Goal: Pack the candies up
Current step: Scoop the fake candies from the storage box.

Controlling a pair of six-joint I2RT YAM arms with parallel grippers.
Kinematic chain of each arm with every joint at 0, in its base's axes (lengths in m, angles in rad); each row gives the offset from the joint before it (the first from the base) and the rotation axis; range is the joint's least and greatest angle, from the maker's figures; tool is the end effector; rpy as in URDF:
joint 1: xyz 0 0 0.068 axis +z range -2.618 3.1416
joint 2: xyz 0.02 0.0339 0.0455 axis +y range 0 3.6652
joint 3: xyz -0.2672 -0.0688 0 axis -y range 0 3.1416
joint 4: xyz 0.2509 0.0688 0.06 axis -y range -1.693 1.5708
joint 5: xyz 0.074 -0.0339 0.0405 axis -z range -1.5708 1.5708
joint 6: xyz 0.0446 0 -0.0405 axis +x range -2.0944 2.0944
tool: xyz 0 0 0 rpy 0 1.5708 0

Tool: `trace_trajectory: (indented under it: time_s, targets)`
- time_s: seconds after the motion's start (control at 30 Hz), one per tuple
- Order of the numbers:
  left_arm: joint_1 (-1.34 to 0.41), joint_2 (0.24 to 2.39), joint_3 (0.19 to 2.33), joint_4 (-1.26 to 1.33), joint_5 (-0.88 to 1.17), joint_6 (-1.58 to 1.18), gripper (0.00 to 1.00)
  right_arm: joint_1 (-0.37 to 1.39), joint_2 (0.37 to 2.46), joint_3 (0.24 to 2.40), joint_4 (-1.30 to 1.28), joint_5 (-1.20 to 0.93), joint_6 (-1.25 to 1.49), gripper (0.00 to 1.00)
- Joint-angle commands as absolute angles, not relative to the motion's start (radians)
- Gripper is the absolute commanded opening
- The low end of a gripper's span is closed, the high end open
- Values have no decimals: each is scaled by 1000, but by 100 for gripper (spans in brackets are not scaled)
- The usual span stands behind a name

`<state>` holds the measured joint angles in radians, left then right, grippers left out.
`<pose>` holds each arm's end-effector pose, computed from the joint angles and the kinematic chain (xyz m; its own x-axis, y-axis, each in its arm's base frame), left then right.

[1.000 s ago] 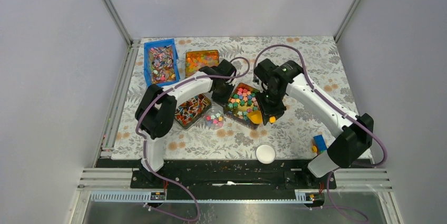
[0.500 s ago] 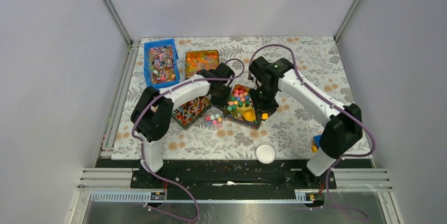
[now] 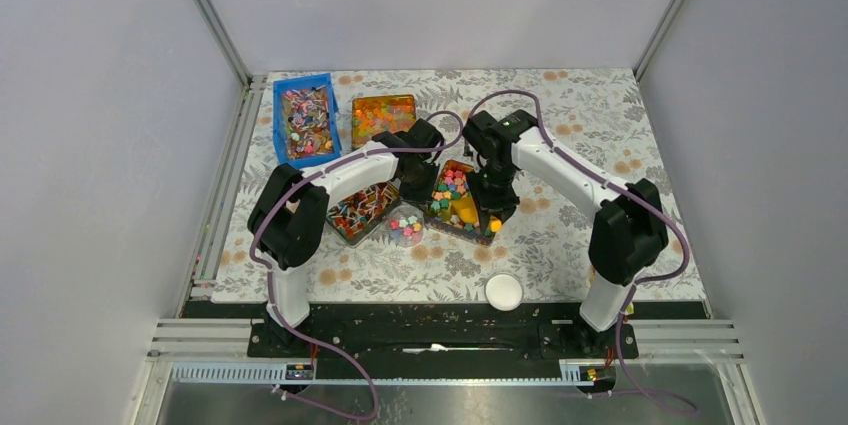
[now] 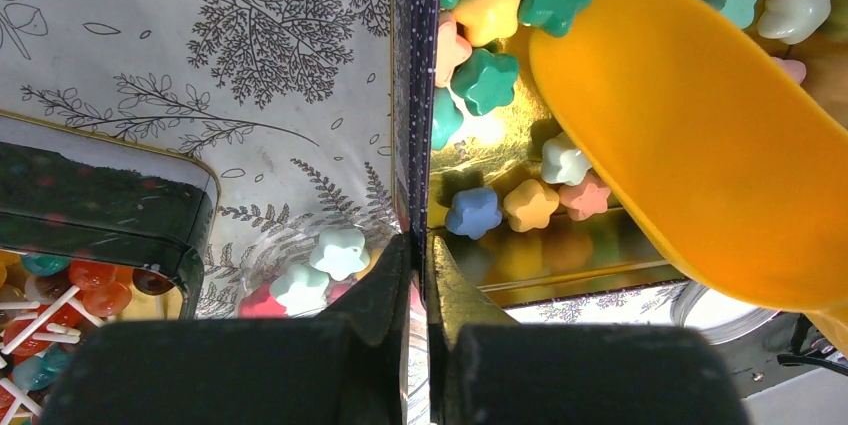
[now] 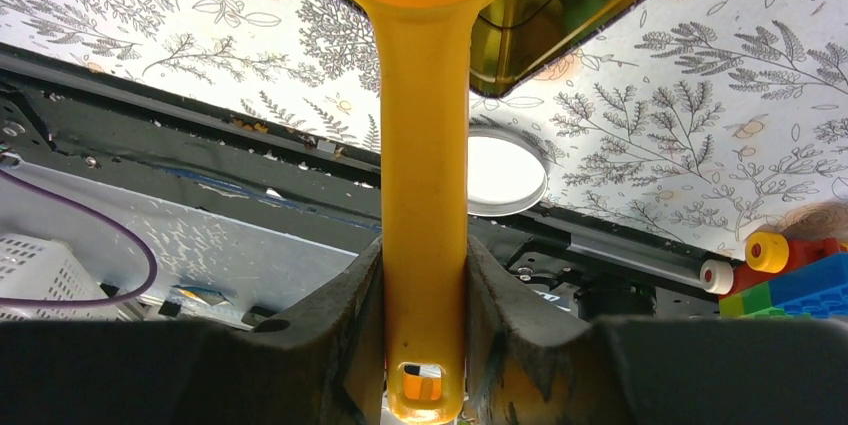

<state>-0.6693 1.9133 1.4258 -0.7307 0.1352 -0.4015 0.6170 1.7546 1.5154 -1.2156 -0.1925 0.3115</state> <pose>0.3102 -0.2531 0.1897 -0.9320 0.2436 -0.2684 0.3119 0.9163 -0.2514 0.2727 0.2039 0.2581 -0.9507 -0.3056 -0.0519 -0.3095 0.9260 0.2164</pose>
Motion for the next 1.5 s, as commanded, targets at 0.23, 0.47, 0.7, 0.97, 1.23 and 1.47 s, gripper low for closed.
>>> trace_trajectory:
  time_s: [0.23, 0.47, 0.7, 0.97, 1.23, 1.47]
  targets:
    - [-669, 1874, 1452, -716, 204, -423, 0, 623, 1901, 1675, -1345, -139, 279, 0]
    - [-668, 1884, 1490, -740, 207, -419, 0, 623, 2019, 1785, -1425, -110, 242, 0]
    - [-669, 1887, 1510, -742, 232, -432, 0, 622, 2118, 1832, -1383, -99, 201, 0]
    - [-669, 1903, 1540, -743, 265, -443, 0, 622, 2158, 1820, -1287, -99, 145, 0]
    - [-659, 1905, 1538, -742, 279, -460, 8, 620, 2082, 1687, -1123, -100, 95, 0]
    - [-598, 1879, 1481, -692, 328, -528, 43, 621, 1991, 1531, -1012, -127, 71, 0]
